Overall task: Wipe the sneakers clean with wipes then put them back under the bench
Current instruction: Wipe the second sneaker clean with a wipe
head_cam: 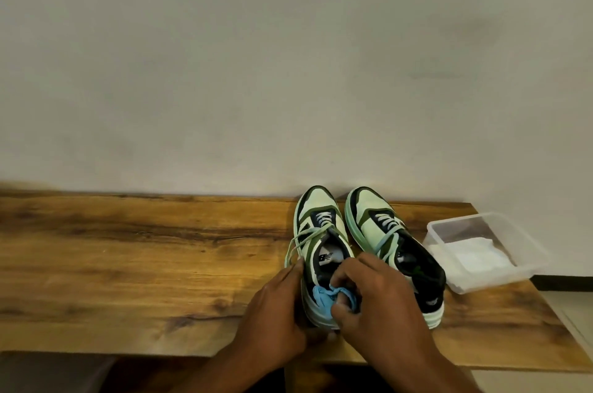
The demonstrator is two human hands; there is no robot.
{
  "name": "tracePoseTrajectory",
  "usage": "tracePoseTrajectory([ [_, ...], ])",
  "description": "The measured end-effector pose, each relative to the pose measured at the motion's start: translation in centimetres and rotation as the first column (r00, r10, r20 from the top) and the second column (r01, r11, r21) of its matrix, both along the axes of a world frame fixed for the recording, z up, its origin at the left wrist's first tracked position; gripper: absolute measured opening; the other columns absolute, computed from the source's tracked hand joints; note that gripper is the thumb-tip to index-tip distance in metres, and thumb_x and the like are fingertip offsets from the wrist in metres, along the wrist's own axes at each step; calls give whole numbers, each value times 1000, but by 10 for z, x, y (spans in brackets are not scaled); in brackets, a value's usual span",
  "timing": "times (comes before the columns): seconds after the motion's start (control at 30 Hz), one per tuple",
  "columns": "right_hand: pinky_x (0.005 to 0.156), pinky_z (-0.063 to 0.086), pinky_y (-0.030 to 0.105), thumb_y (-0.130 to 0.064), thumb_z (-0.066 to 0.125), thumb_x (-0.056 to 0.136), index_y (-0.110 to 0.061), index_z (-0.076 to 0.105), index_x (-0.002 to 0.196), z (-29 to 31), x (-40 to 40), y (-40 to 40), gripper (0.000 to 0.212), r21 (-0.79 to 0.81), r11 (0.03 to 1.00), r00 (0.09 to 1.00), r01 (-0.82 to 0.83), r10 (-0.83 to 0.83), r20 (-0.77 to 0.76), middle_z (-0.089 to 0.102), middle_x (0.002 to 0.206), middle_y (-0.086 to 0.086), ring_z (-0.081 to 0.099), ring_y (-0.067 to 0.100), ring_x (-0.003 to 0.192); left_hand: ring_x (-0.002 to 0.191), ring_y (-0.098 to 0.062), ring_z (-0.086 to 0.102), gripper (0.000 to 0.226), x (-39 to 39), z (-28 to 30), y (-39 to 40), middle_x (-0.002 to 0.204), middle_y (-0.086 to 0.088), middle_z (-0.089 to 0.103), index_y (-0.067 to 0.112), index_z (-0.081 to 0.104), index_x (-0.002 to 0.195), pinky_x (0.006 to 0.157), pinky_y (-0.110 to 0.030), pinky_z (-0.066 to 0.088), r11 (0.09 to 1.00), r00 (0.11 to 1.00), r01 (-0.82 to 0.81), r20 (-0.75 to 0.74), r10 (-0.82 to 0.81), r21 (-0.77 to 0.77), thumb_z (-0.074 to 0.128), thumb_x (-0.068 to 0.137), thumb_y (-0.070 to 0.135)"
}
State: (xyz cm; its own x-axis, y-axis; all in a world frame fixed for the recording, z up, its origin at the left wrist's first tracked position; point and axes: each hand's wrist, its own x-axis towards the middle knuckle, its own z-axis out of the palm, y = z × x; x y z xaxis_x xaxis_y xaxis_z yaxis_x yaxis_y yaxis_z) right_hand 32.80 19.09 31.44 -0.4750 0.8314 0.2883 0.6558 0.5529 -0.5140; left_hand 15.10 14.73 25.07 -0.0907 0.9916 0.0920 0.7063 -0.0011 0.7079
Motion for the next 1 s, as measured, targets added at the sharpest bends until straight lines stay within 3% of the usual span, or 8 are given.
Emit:
tracePoseTrajectory([
  [0.2,69,62,25,4,81,77,-33,78,80,10,9,9,37,-199,977,909,82,-155,-386,73,88,-17,72,1,80,94,1,64,95,2,23,-18,126,32,59,64,36,143,68,-14,52,984,986,-152,80,145,91,92,68,40],
  [0.27,72,63,28,4,79,80,-33,80,82,17,2,13,37,-248,967,874,63,-174,-454,76,89,-17,74,1,83,94,-1,67,84,1,36,-19,122,30,65,55,47,142,62,-16,52,970,966,-202,189,174,138,91,76,27],
  [0.4,78,65,39,6,76,82,-30,81,92,35,-26,19,38,-408,912,852,-38,-183,-490,79,91,-14,76,9,84,101,0,72,69,-10,68,-14,122,25,71,36,57,145,77,-31,63,950,899,-282,384,212,134,84,86,14],
  [0.5,75,64,32,9,75,82,-25,80,100,50,-63,15,39,-434,891,864,-135,-108,-492,80,95,-7,77,9,83,104,1,72,60,-37,85,-19,116,20,75,34,62,140,87,-36,64,927,870,-331,438,227,176,83,88,13],
  [0.6,78,64,37,3,80,82,-23,79,103,63,-104,12,33,-402,890,867,-216,-15,-498,79,97,-8,76,9,84,96,-10,76,49,-69,96,-25,106,10,79,38,70,127,84,-43,65,872,828,-428,490,274,237,82,89,11],
  [0.7,77,65,40,-2,84,79,-24,78,101,73,-154,3,32,-362,896,863,-258,46,-502,79,93,-9,76,9,81,96,-14,76,44,-109,101,-41,105,12,80,41,73,118,83,-46,65,801,790,-527,514,336,286,83,88,11],
  [0.83,75,65,32,0,84,78,-22,76,102,82,-224,-21,33,-359,865,843,-349,123,-523,78,90,-6,75,6,80,93,-13,77,38,-160,99,-79,103,10,80,37,75,119,85,-46,64,706,718,-641,562,411,302,83,88,15],
  [1.0,75,65,34,2,83,79,-21,75,98,75,-305,-71,30,-430,777,828,-459,198,-525,78,87,-4,76,9,80,99,-13,77,37,-217,84,-140,107,11,80,29,77,121,89,-49,63,579,611,-764,606,509,285,82,88,14],
])
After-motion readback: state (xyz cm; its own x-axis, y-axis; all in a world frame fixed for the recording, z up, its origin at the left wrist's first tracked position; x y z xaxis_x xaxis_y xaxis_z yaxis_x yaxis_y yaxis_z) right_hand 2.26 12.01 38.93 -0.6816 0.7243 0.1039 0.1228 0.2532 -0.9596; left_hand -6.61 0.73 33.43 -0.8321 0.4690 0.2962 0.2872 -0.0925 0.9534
